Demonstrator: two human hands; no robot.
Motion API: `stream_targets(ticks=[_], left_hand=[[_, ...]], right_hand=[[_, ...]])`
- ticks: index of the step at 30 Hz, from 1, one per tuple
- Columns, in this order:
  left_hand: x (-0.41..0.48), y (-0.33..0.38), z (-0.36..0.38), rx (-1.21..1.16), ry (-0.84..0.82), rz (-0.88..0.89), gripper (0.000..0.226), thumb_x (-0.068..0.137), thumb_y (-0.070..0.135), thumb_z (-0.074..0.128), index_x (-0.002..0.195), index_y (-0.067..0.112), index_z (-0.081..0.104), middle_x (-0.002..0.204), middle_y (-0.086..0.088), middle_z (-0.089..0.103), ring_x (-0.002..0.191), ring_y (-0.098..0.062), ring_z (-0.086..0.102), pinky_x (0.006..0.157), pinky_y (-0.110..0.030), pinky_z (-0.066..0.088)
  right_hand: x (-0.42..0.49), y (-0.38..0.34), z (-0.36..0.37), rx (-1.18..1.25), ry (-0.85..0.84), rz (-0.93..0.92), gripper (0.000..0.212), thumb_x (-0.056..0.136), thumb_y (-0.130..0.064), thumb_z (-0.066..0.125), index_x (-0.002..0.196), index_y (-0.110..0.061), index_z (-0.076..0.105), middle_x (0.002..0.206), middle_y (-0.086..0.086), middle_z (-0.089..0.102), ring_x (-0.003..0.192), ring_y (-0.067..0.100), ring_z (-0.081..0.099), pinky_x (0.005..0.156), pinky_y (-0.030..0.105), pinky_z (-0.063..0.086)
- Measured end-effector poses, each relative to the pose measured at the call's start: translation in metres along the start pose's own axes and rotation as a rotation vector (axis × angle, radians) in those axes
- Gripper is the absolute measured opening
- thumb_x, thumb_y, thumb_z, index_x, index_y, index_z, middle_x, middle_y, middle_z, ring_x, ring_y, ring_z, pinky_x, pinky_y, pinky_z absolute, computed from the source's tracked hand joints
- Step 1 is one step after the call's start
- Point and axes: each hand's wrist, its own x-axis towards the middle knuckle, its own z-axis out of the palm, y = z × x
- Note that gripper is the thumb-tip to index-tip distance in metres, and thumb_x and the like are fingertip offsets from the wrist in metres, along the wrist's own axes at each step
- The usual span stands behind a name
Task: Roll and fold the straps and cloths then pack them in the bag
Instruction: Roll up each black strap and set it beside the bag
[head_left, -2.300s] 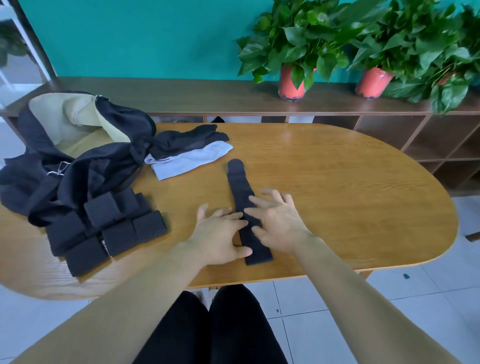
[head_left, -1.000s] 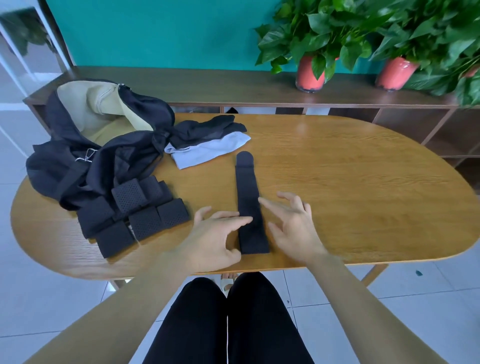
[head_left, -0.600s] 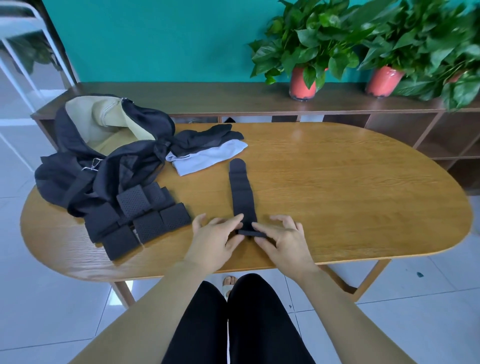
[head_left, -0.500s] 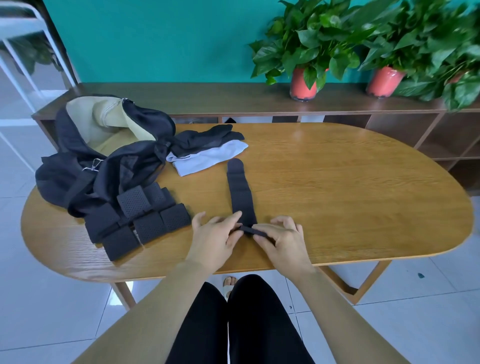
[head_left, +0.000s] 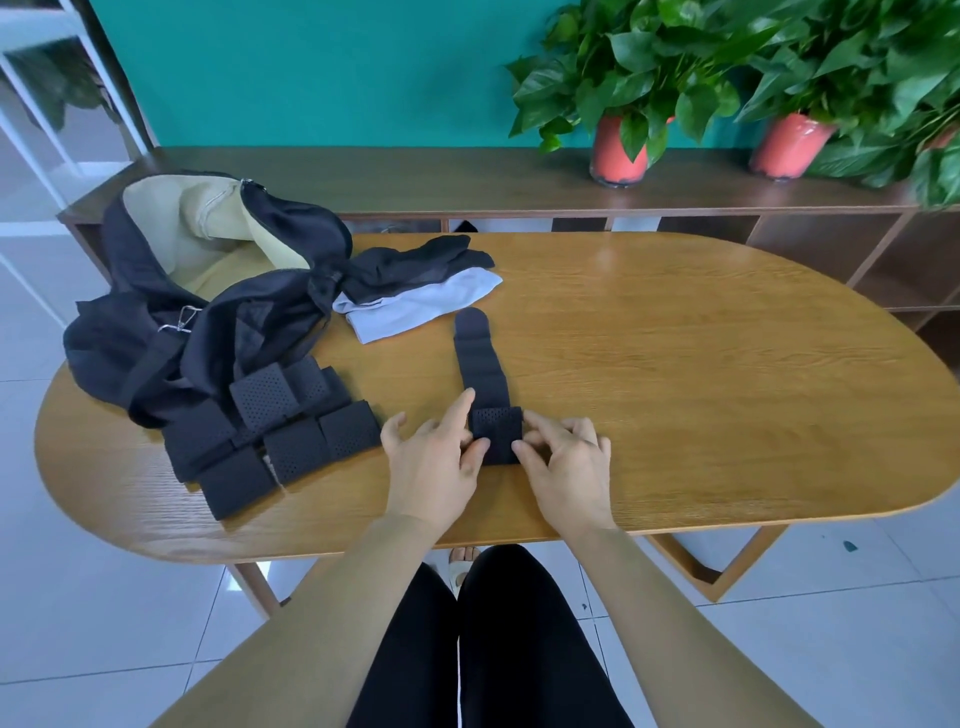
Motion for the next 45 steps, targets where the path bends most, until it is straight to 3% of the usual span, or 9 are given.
stream_targets(ticks=[4,14,20,24,26,31,36,40,45], left_hand=[[-0.001,-0.003,0.004,0.088,0.046,0.036,0.046,0.086,0.033,0.067,0.13,0.027,0.055,0.083,0.013,0.064,0.095,-0.016,0.059,0.104,-0.044,0.016],[0.002,-0.01,0.01,0.156,0.06,0.098,0.044,0.079,0.029,0.076,0.121,0.025,0.064,0.116,0.006,0.064,0.107,-0.02,0.06,0.1,-0.054,0.026],[0.003,-0.012,0.01,0.199,0.023,0.218,0.023,0.082,0.024,0.072,0.104,0.028,0.073,0.115,0.011,0.068,0.111,-0.016,0.058,0.101,-0.047,0.014],[0.002,-0.009,-0.001,0.213,-0.155,0.181,0.036,0.094,0.042,0.05,0.128,0.033,0.059,0.139,0.017,0.05,0.131,-0.006,0.039,0.108,-0.047,0.005],[0.005,-0.011,-0.009,0.208,-0.265,0.196,0.048,0.092,0.053,0.048,0.136,0.035,0.049,0.146,0.02,0.041,0.137,-0.003,0.028,0.111,-0.046,0.001],[-0.001,-0.021,-0.023,0.163,-0.331,0.327,0.044,0.09,0.051,0.053,0.13,0.034,0.056,0.14,0.019,0.048,0.137,0.0,0.029,0.112,-0.041,0.0],[-0.017,-0.018,-0.03,0.005,-0.354,0.299,0.056,0.087,0.059,0.03,0.123,0.032,0.063,0.128,0.019,0.058,0.131,0.004,0.035,0.105,-0.029,0.005],[-0.015,-0.007,-0.03,-0.008,-0.34,0.205,0.044,0.099,0.051,0.028,0.123,0.032,0.061,0.121,0.015,0.062,0.123,-0.004,0.044,0.093,-0.027,0.012],[-0.008,-0.006,-0.026,-0.048,-0.304,0.085,0.047,0.099,0.049,0.035,0.138,0.026,0.048,0.121,0.005,0.065,0.113,-0.016,0.057,0.1,-0.038,0.034]], right_hand=[[0.0,0.0,0.002,-0.025,-0.005,0.001,0.039,0.09,-0.029,0.063,0.128,-0.024,0.059,0.091,-0.015,0.069,0.105,0.01,0.043,0.082,0.025,0.022],[0.001,0.001,0.005,-0.074,-0.005,-0.004,0.039,0.088,-0.03,0.065,0.126,-0.023,0.061,0.088,-0.015,0.066,0.103,0.013,0.046,0.082,0.029,0.031],[-0.001,0.002,0.007,-0.129,0.012,-0.026,0.035,0.085,-0.029,0.067,0.12,-0.023,0.065,0.092,-0.008,0.065,0.102,0.019,0.05,0.078,0.031,0.033],[-0.003,0.003,0.006,-0.164,0.064,-0.113,0.032,0.08,-0.024,0.066,0.112,-0.021,0.069,0.106,-0.006,0.064,0.104,0.021,0.049,0.078,0.031,0.034],[-0.007,0.003,0.002,-0.144,0.015,-0.179,0.044,0.072,-0.022,0.059,0.114,-0.021,0.069,0.119,-0.009,0.063,0.114,0.018,0.044,0.082,0.031,0.031],[-0.02,0.011,-0.015,-0.142,-0.099,-0.306,0.053,0.066,-0.023,0.057,0.118,-0.021,0.066,0.121,-0.012,0.064,0.124,0.013,0.039,0.088,0.025,0.022],[-0.032,0.018,-0.022,-0.181,-0.07,-0.373,0.038,0.075,-0.026,0.064,0.112,-0.021,0.069,0.102,-0.012,0.07,0.115,0.014,0.041,0.083,0.024,0.021],[-0.03,0.012,-0.011,-0.155,0.025,-0.274,0.024,0.083,-0.03,0.059,0.1,-0.021,0.073,0.093,-0.011,0.071,0.101,0.019,0.05,0.075,0.03,0.029],[-0.021,0.0,0.005,-0.233,0.092,-0.137,0.024,0.086,-0.031,0.057,0.076,-0.013,0.07,0.078,-0.001,0.063,0.083,0.026,0.054,0.066,0.033,0.036]])
